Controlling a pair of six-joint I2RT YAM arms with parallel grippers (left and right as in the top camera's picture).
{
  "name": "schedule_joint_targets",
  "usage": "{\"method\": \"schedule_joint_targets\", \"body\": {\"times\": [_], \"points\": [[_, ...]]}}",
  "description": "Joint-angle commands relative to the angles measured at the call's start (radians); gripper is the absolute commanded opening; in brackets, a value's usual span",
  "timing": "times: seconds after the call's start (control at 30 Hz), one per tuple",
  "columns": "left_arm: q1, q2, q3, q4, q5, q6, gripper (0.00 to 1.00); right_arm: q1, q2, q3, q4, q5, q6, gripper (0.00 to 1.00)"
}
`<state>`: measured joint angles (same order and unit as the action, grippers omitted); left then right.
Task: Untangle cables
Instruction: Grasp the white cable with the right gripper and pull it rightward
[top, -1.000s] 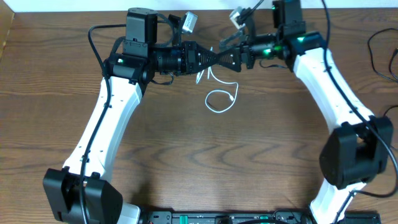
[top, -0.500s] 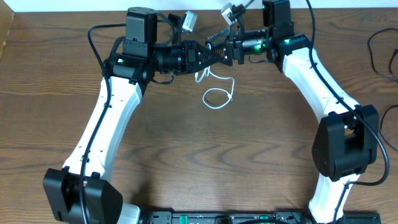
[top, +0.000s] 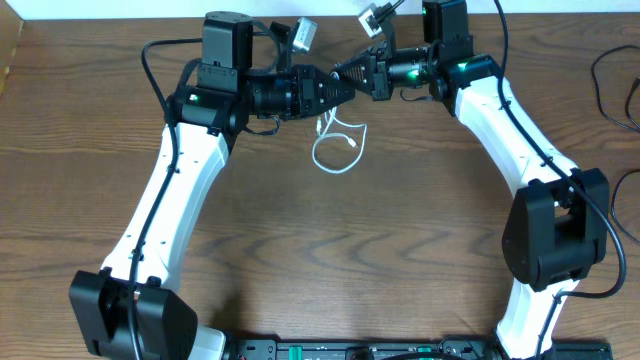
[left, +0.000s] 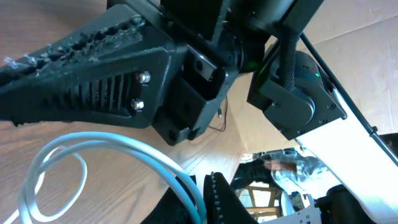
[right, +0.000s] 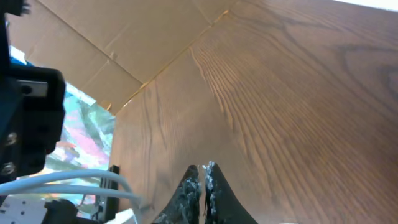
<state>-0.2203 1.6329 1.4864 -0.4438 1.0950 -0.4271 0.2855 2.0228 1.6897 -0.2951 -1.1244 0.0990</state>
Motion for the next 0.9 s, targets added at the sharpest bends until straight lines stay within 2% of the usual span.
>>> {"method": "schedule_joint_targets", "body": {"times": [0.0, 0.07, 0.13, 0.37, 0.57, 0.73, 0.87], "points": [[0.002, 0.009, 0.006, 0.005, 0.019, -0.005, 0.11, 0.001, 0.012, 0.010, -0.014, 0.003, -0.013, 0.21], [0.002, 0.009, 0.006, 0.005, 0.019, -0.005, 0.11, -0.006, 0.012, 0.010, -0.035, 0.003, -0.031, 0.38], [0.002, 0.009, 0.006, 0.005, 0.019, -0.005, 0.11, -0.027, 0.012, 0.010, -0.047, -0.024, -0.048, 0.41], [0.002, 0.009, 0.006, 0.040, 0.020, -0.036, 0.11, -0.096, 0.026, 0.010, -0.093, -0.194, -0.155, 0.43], [0.002, 0.009, 0.006, 0.072, 0.020, -0.067, 0.11, -0.085, 0.057, 0.010, -0.116, -0.377, -0.265, 0.45], [0.002, 0.009, 0.006, 0.072, 0.020, -0.069, 0.11, -0.035, 0.058, 0.010, -0.052, -0.386, -0.261, 0.47], [0.002, 0.009, 0.006, 0.072, 0.020, -0.080, 0.11, 0.000, 0.058, 0.010, 0.042, -0.329, -0.171, 0.47]]}}
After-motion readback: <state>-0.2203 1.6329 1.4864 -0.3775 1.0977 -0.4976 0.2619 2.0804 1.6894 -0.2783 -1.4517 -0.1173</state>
